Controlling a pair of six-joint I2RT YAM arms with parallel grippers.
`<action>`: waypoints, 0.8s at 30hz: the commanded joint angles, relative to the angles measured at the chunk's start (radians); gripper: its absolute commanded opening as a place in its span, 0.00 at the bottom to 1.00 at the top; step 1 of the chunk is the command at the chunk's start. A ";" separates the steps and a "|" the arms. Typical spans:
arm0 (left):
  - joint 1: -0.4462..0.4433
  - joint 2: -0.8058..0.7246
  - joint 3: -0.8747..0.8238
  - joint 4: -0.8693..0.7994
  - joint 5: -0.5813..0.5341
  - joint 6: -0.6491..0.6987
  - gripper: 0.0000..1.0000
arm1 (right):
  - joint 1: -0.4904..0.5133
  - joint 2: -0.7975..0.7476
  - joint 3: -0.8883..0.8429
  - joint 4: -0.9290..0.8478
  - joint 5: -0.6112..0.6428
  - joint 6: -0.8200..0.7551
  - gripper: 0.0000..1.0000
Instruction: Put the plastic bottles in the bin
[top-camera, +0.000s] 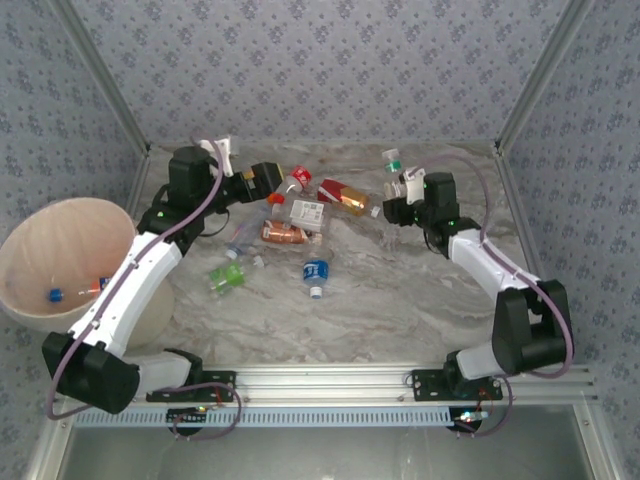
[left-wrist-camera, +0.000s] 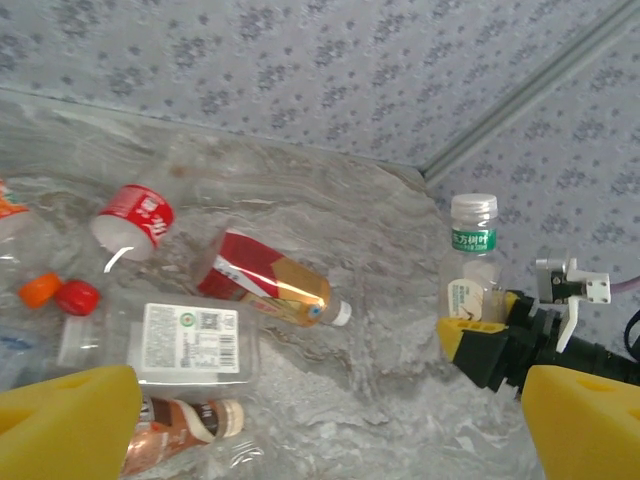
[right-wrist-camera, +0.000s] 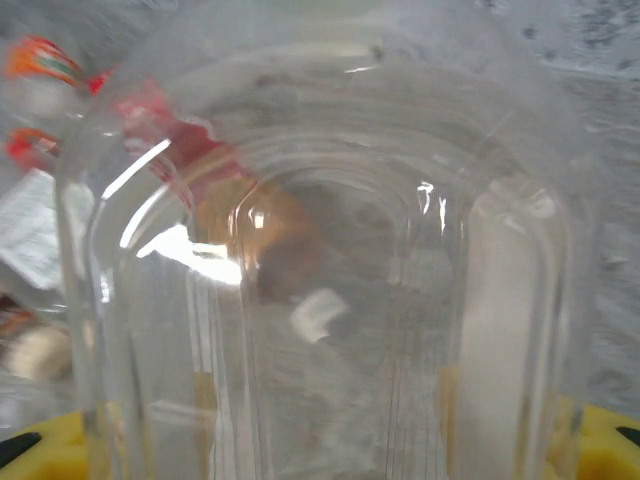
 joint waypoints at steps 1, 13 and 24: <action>-0.029 0.024 -0.005 0.073 0.059 0.001 0.98 | 0.044 -0.062 -0.080 0.203 -0.114 0.214 0.49; -0.152 0.161 0.062 0.093 0.042 -0.005 0.98 | 0.240 -0.092 -0.259 0.544 -0.251 0.500 0.49; -0.241 0.266 0.146 0.079 -0.006 0.009 0.95 | 0.335 0.006 -0.236 0.708 -0.302 0.541 0.49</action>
